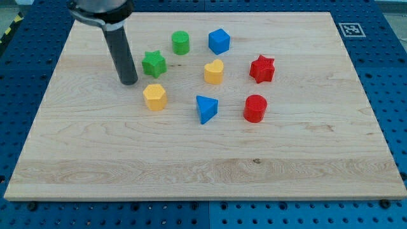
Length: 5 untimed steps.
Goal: Nudge the green star right a bit
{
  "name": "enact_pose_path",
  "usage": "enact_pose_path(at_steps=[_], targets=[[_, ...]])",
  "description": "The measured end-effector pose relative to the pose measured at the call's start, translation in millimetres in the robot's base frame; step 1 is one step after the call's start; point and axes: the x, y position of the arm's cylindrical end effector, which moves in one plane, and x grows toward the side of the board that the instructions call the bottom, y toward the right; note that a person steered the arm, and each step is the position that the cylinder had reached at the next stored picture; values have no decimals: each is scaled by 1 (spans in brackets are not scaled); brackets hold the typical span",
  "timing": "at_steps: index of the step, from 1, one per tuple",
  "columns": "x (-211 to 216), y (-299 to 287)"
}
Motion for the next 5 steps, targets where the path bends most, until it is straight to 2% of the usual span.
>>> enact_pose_path(at_steps=[1,5], targets=[[-15,0],[-15,38]])
